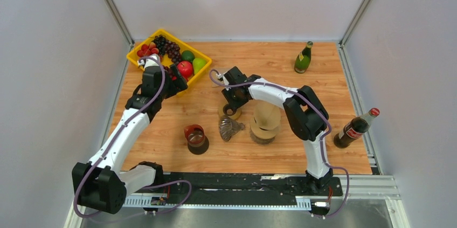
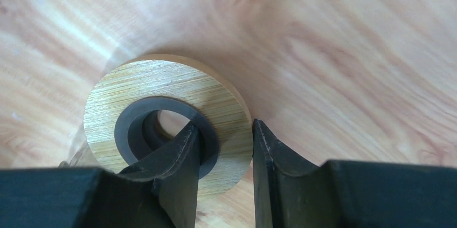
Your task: Place the coffee filter in the dripper
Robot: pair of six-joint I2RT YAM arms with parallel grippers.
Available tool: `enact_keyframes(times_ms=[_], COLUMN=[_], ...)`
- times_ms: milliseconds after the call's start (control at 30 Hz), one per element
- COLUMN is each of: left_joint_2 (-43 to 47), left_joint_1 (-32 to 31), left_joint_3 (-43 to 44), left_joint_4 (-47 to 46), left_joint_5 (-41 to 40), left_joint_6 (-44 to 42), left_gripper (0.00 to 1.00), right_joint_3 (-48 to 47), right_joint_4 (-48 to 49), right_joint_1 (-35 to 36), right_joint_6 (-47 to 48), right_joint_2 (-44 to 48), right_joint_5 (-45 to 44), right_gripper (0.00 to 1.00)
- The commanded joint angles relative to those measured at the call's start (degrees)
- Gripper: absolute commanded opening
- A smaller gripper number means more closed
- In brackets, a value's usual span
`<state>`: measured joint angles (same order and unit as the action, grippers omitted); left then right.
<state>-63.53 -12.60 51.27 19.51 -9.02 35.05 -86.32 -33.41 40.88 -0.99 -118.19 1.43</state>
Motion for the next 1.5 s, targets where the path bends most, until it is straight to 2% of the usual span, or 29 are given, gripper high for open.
enact_keyframes(times_ms=[0,433,733,933,1067,1367,1467], left_joint_2=[2.49,5.55,8.47,8.92,9.46,10.84,11.63], left_joint_1=[0.21,0.21,0.21,0.21,0.22,0.23,0.26], left_joint_3=[-0.40,-1.48,-3.25,-3.45,-3.66,-3.77,-3.73], left_joint_4=[-0.67,-0.16,-0.62,-0.17,0.02,2.69,3.79], left_joint_5=[1.38,2.55,2.68,1.63,0.46,-8.04,-12.15], left_joint_6=[-0.92,-0.13,0.56,0.54,0.67,1.58,2.09], left_gripper=[1.00,1.00,1.00,1.00,1.00,1.00,1.00], right_joint_3=[-4.33,-11.95,-15.97,-15.47,-19.67,-25.02,-25.84], right_joint_4=[2.03,1.65,2.36,1.29,-7.39,-18.06,-19.40], right_joint_1=[-2.97,-4.05,-4.02,-3.97,-3.78,2.52,4.75], right_joint_6=[-5.66,-8.97,-7.24,-8.97,-12.62,-14.30,-13.92], right_joint_2=[3.56,7.74,13.40,16.69,16.03,12.37,10.34], right_joint_5=[-5.64,-16.90,-16.75,-9.15,-0.77,17.11,18.71], right_gripper=[0.07,0.07,0.07,0.08,0.07,0.05,0.05])
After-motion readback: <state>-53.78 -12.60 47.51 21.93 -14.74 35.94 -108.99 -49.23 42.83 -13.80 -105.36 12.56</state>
